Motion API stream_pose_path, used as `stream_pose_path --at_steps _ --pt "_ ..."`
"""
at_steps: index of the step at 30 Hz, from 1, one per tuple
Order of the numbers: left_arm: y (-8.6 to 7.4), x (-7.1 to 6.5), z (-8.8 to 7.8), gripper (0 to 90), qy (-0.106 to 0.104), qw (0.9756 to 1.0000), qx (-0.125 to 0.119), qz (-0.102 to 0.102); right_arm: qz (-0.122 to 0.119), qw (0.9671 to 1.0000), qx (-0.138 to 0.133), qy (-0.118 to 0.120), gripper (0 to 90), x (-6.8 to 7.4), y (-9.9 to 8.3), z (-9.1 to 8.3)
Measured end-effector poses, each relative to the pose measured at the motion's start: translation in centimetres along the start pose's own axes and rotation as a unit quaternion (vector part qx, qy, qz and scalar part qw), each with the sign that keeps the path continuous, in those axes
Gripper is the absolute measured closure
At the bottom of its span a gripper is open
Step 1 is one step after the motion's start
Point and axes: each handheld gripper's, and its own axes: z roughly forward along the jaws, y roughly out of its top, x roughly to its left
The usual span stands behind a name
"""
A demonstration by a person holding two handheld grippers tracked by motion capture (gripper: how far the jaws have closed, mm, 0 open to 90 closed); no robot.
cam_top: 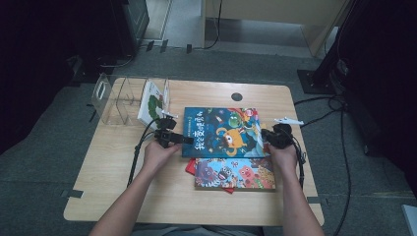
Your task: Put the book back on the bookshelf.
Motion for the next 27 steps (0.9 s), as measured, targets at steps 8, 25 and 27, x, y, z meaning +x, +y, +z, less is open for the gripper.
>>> stream_pose_path --at_steps 8,25,27 --pt "0.3 0.0 0.4 39.4 0.001 1.0 -0.001 -0.007 -0.001 1.0 -0.001 0.0 90.0 0.0 0.0 0.0" --pt "1.0 -1.4 -3.5 52.3 -0.037 0.999 0.01 -0.024 0.011 0.9996 -0.002 0.026 90.0 -0.1 -0.2 0.1" --pt "1.4 -1.6 -4.4 53.1 -0.061 0.9976 0.009 -0.033 0.012 0.9993 -0.002 0.036 90.0 0.0 -0.2 0.2"
